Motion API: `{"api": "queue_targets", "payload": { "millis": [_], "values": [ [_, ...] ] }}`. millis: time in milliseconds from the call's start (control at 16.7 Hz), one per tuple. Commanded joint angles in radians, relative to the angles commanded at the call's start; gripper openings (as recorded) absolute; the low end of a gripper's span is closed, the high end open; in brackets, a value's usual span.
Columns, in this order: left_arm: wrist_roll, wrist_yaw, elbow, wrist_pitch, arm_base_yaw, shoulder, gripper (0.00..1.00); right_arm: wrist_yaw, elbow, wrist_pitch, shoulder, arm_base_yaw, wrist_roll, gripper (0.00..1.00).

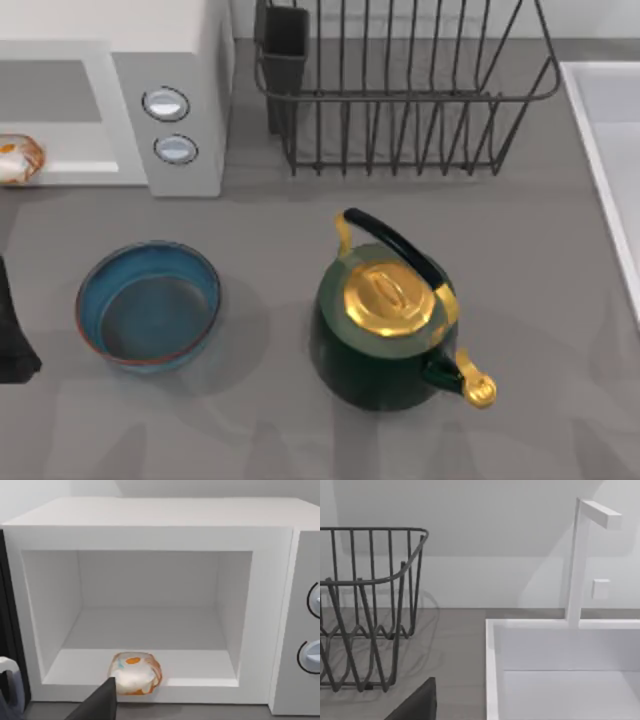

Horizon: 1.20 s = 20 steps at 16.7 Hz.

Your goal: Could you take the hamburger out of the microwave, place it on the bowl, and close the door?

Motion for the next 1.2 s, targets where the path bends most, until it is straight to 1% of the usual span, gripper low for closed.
{"api": "queue_targets", "payload": {
  "millis": [240,480,720,1200],
  "values": [
    [0.003,0.007,0.026,0.040,0.005,0.061,1.00,0.000,0.000,0.000,0.000,0.000,0.000,1.00],
    [0.012,0.030,0.116,0.175,0.023,0.288,1.00,0.000,0.000,0.000,0.000,0.000,0.000,1.00],
    [0.025,0.064,0.247,0.374,0.048,0.660,1.00,0.000,0.000,0.000,0.000,0.000,0.000,1.00],
    [0.055,0.141,0.549,0.836,0.109,1.584,1.00,0.000,0.000,0.000,0.000,0.000,0.000,1.00]
  ]
}}
